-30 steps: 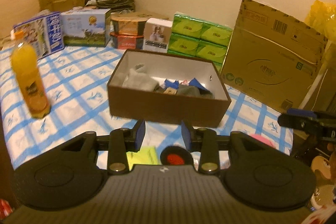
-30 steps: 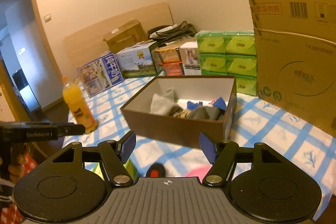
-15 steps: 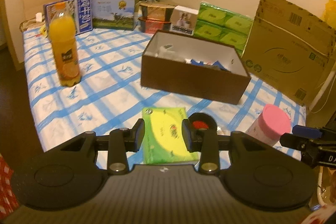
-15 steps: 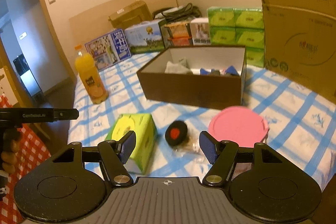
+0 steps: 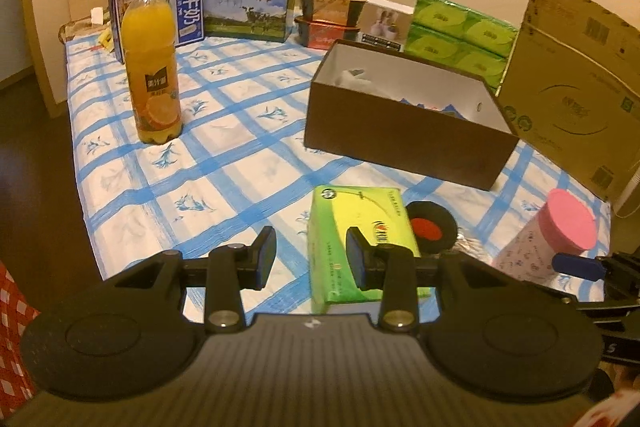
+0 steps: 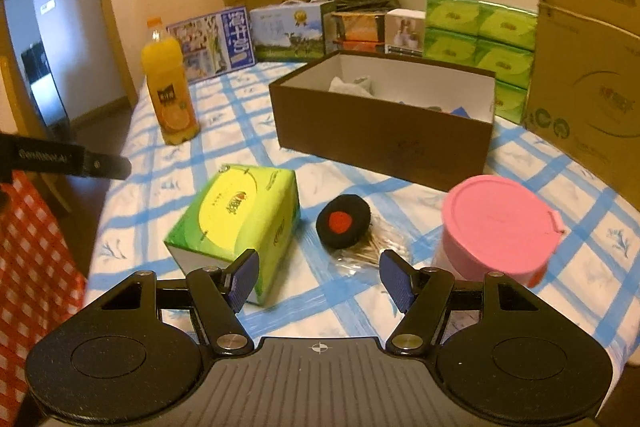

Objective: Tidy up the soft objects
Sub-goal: 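Move both open tools back toward the black-and-red puff beside the tissue pack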

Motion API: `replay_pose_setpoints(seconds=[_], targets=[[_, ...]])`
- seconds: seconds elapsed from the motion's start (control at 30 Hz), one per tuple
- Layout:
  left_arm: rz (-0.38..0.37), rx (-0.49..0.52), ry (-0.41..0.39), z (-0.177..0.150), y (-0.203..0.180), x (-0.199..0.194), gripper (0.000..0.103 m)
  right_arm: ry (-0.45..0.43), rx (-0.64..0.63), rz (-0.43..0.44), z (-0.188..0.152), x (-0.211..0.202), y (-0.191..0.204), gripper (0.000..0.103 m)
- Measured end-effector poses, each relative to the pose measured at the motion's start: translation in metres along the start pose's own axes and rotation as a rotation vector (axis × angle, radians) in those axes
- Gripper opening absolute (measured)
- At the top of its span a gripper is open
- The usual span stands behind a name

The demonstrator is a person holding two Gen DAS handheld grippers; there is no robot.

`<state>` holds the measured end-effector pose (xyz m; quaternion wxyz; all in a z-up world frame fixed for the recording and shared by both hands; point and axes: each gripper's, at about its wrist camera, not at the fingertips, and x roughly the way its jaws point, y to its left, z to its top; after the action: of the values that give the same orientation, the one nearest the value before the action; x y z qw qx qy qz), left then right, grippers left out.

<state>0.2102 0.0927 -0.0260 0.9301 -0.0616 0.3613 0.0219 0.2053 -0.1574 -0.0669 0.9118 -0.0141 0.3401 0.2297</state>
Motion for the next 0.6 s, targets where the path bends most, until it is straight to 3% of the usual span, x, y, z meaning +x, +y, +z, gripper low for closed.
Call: replay_pose_setpoints(seconds=[0.6], targets=[[0.031,-0.049,0.057,-0.008,0.046,0.062,0.035,0.109,-0.203,-0.110,0.010,0.114,0.004,0.067]])
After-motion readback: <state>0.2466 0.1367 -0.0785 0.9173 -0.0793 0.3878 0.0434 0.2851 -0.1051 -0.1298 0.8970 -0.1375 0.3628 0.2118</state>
